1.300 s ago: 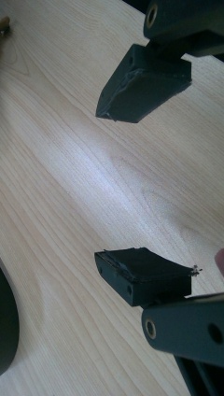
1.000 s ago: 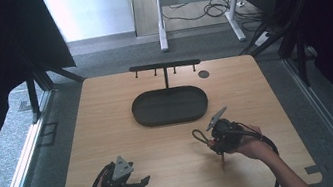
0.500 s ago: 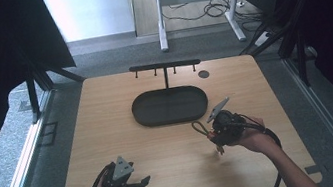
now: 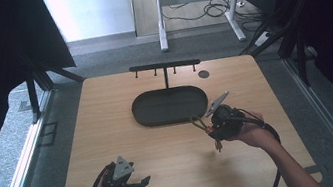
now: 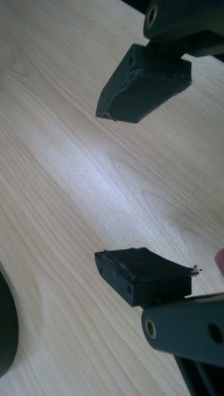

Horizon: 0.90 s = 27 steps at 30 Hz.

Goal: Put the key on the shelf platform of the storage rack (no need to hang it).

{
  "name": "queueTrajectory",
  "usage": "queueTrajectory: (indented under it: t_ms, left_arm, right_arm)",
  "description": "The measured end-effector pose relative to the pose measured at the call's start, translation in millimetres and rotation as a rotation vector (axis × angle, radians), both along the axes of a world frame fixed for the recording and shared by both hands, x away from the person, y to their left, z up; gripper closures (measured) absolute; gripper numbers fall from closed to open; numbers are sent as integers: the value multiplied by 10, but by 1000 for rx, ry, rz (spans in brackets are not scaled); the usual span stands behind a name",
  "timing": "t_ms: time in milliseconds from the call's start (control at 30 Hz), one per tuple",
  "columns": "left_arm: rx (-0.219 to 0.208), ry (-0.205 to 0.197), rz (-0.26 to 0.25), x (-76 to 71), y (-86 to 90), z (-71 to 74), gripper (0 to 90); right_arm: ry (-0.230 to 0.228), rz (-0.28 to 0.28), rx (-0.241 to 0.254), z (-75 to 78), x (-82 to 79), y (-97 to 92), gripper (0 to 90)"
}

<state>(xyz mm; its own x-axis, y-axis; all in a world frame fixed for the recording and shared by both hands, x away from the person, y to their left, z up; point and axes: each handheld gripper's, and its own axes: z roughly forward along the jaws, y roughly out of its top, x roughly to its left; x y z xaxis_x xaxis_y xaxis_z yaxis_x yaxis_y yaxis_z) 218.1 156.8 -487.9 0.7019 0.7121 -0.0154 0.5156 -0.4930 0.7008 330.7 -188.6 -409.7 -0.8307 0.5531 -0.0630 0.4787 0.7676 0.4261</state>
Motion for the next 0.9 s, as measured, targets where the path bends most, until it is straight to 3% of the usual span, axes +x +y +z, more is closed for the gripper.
queueTrajectory:
  t_ms: [900]
  left_arm:
    - [1, 5, 2, 9, 3, -16, 269]
  right_arm:
    - [-13, -3, 6, 79, 171, 106, 668]
